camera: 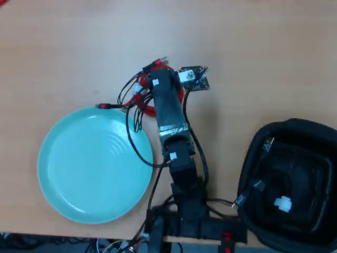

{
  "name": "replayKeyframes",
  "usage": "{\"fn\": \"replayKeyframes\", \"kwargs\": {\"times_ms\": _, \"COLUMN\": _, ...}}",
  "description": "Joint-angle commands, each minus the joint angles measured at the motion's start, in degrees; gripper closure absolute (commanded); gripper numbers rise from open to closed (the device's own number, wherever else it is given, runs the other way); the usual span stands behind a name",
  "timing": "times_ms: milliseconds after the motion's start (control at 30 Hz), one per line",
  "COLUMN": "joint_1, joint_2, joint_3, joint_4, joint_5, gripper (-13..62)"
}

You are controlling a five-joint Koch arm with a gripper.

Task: Put a black charging cable in a black bowl and put a red charging cable in a green bowl

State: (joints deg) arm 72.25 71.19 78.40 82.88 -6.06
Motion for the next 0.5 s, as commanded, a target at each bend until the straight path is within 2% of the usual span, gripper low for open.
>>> {"fn": "replayKeyframes", "kwargs": {"times_ms": 0, "joint_1": -0.62, "joint_2": 0.70, "joint_3": -0.79, "joint_4": 3.34, "joint_5": 0.09, "gripper": 25.1}}
{"fn": "replayKeyframes", "kwargs": {"times_ms": 467, "joint_1": -0.53, "joint_2": 0.44, "joint_3": 3.16, "joint_4": 3.69, "joint_5": 0.26, "gripper": 25.1}}
